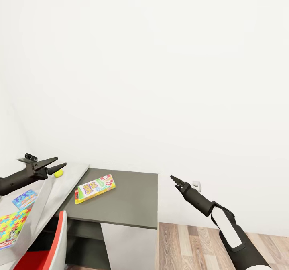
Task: Put all the toys in the child's room - the three board games (two on the bed and one on the table), the two jigsaw puzzles on the table, and the tennis ball on the table - inside the toy box on the table in the child's room.
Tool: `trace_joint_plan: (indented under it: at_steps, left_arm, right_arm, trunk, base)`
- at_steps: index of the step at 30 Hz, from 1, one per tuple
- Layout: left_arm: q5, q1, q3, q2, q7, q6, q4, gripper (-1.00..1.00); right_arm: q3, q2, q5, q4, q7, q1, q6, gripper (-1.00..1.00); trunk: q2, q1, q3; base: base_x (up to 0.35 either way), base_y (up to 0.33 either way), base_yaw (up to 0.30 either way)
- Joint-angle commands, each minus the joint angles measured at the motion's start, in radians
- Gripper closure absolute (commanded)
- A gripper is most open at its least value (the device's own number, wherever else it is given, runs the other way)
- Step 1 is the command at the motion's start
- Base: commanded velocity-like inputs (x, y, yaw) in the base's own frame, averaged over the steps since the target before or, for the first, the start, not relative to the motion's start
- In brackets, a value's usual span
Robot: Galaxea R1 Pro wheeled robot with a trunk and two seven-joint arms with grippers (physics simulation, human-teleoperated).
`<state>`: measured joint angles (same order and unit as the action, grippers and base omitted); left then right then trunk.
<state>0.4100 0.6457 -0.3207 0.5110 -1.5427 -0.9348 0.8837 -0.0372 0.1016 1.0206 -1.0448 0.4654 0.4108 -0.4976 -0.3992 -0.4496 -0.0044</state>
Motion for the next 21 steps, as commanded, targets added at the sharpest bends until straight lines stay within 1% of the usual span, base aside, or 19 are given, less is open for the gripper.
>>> trace_joint_plan:
  at_steps: [1,21]
  left_arm:
    - [0.000,0.000,0.000,0.000,-0.004,-0.010,0.000,-1.00]
    - [-0.001,0.001,0.000,0.000,-0.004,-0.009,0.000,-1.00]
  right_arm:
    - [-0.001,0.001,0.007,0.000,-0.001,0.000,-0.004,-1.00]
    - [-0.001,-0.001,0.004,-0.001,-0.002,0.000,-0.003,-1.00]
  trunk:
    - [-0.001,0.000,0.000]
    - [-0.001,0.000,0.000]
  base:
    - [0.000,0.000,-0.006]
    - [0.000,0.000,-0.005]
